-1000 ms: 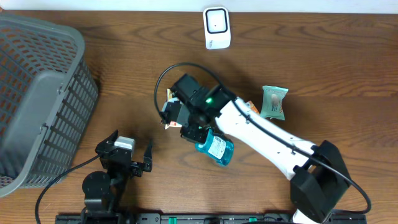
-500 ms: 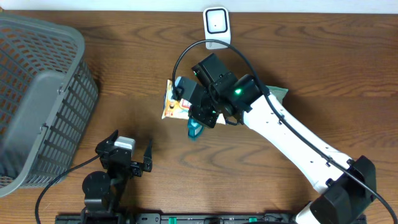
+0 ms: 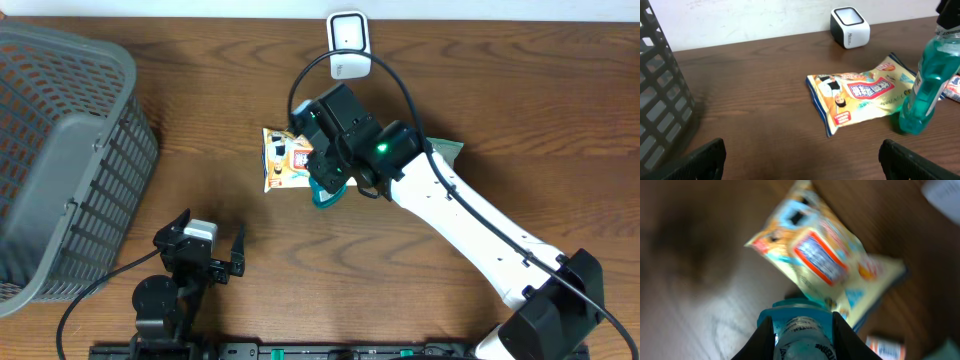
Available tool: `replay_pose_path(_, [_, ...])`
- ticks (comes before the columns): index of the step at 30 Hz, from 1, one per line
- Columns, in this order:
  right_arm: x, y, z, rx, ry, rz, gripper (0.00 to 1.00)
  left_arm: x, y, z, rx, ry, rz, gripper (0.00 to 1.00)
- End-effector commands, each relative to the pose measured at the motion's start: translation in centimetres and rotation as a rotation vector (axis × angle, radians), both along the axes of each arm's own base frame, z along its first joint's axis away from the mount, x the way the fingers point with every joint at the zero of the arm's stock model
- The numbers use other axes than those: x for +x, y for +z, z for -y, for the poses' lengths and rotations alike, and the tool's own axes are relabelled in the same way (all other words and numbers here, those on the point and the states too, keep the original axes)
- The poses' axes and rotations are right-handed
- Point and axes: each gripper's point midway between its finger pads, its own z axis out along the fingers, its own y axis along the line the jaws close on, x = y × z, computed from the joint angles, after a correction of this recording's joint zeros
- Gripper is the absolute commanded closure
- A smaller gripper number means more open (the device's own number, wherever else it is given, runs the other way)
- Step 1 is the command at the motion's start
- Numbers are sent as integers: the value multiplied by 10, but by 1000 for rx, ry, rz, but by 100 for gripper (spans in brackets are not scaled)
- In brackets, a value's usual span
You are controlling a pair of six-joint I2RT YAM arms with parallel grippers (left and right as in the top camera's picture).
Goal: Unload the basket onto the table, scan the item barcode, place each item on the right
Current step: 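Lift the mouthwash bottle with the right gripper toward the scanner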
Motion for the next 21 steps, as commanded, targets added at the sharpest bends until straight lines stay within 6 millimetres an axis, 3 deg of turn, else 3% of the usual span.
replay_pose_path(1, [22, 13, 30, 54, -426, 42, 90, -2, -12, 1, 13, -12, -33, 2])
replay_pose_path(5, [22, 8, 42, 144, -712, -18, 92, -2, -12, 1, 13, -12, -33, 2])
replay_pose_path(9, [20, -4, 49, 173, -840, -42, 92, -2, -12, 1, 13, -12, -33, 2])
replay_pose_path(13, [14, -25, 66, 145, -954, -39, 80, -2, -12, 1, 13, -12, -33, 2])
replay_pose_path(15, [13, -32, 71, 132, -978, -32, 79, -2, -12, 1, 13, -12, -33, 2])
replay_pose_path(17, [13, -34, 72, 128, -978, -27, 78, -2, -12, 1, 13, -12, -33, 2])
replay_pose_path(21, [17, -28, 68, 150, -967, -16, 66, -2, -12, 1, 13, -11, -33, 2])
